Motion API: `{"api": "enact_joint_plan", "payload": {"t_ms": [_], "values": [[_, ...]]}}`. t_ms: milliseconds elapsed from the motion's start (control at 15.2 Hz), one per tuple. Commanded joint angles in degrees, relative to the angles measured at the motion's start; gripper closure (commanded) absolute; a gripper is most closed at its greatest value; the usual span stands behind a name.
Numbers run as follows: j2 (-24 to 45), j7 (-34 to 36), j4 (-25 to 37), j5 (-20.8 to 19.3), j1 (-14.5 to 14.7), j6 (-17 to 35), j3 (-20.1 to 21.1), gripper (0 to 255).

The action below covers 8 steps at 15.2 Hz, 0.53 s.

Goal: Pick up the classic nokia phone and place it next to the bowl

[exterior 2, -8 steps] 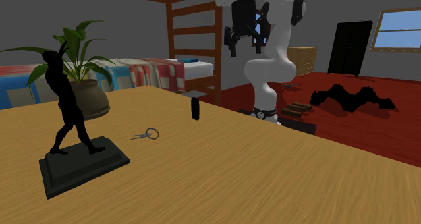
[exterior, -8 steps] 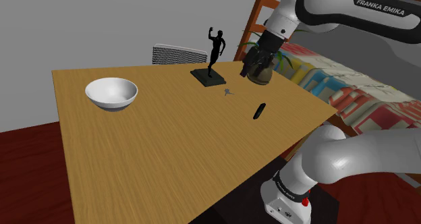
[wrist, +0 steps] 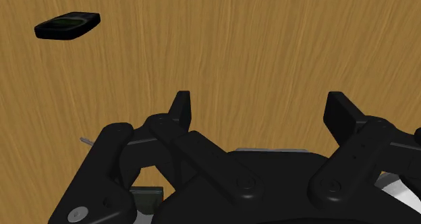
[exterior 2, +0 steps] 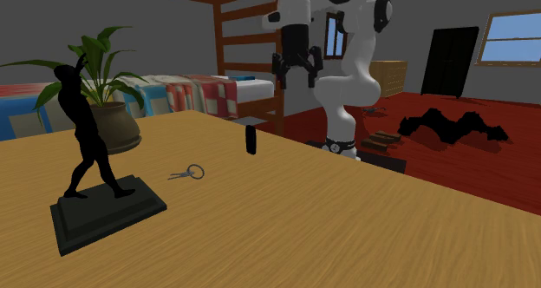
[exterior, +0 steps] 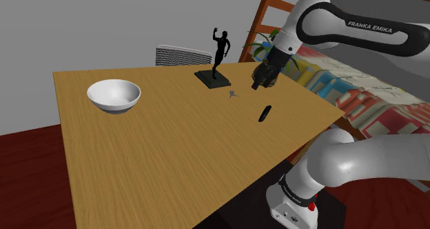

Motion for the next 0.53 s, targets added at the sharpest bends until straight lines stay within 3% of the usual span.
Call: {"api": "enact_joint_plan", "payload": {"t_ms": [0,462], "values": [[0.28,-2.81,-2.04,-1.91,-0.80,1.87,-1.76,0],[3.57,-12.90,-6.69,-9.05,-4.20,8.81,-9.00,0]]}}
